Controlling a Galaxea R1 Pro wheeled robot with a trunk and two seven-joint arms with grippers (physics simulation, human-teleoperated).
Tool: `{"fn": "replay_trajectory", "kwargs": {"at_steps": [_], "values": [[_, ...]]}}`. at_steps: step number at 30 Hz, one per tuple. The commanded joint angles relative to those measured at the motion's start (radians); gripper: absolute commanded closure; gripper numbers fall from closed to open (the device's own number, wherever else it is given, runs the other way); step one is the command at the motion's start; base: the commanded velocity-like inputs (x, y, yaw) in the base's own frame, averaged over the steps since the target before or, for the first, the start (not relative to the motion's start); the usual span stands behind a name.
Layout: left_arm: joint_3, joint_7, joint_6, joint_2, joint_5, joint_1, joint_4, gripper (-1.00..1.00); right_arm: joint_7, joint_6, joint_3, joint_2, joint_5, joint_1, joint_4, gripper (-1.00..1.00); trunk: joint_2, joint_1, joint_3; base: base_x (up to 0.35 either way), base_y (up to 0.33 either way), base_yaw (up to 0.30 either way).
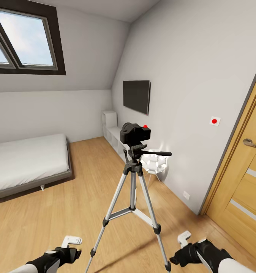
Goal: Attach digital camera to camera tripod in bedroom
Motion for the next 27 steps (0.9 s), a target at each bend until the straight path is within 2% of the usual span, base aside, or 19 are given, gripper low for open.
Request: {"fn": "replay_trajectory", "kwargs": {"at_steps": [1,7,13,19,20,22,25,26,27], "values": [[-0.008,-0.003,-0.002,0.001,0.01,0.002,0.0,-1.0,-0.006,-0.009,0.007,0.001,-0.004,-0.001,0.008,-1.0,-0.002,0.001,-0.002,0.0,0.0,0.0],[-0.008,-0.003,-0.007,0.001,0.032,0.016,0.0,-1.0,-0.087,-0.086,0.004,0.013,-0.01,-0.001,0.072,-1.0,-0.002,0.001,-0.002,0.0,0.0,0.0],[-0.008,-0.003,-0.008,0.0,0.074,0.025,0.0,-1.0,-0.147,-0.157,0.003,0.022,-0.047,0.001,0.125,-1.0,-0.002,0.001,-0.002,0.0,0.0,0.0],[-0.009,-0.003,-0.007,-0.001,0.083,0.037,0.0,-1.0,-0.178,-0.207,0.002,0.025,-0.092,0.001,0.16,-1.0,-0.002,0.001,-0.002,0.0,0.0,0.0],[-0.009,-0.003,-0.007,-0.005,0.085,0.049,0.0,-1.0,-0.187,-0.219,0.003,0.026,-0.126,0.003,0.171,-1.0,-0.002,0.001,-0.002,0.0,0.0,0.0],[-0.009,-0.003,-0.007,-0.006,0.085,0.06,0.0,-1.0,-0.189,-0.223,0.002,0.026,-0.161,0.004,0.179,-1.0,-0.002,0.001,-0.002,0.0,0.0,0.0],[-0.009,-0.003,-0.007,-0.006,0.086,0.065,0.0,-1.0,-0.19,-0.224,0.002,0.026,-0.178,0.004,0.184,-1.0,-0.002,0.001,-0.002,0.0,0.0,0.0],[-0.009,-0.003,-0.007,-0.006,0.086,0.069,0.0,-1.0,-0.191,-0.225,0.002,0.025,-0.193,0.004,0.189,-1.0,-0.002,0.001,-0.002,0.0,0.0,0.0],[-0.01,-0.003,-0.007,-0.007,0.086,0.082,0.0,-1.0,-0.193,-0.227,0.002,0.023,-0.226,0.006,0.203,-1.0,-0.002,0.001,-0.002,0.0,0.0,0.0]]}}
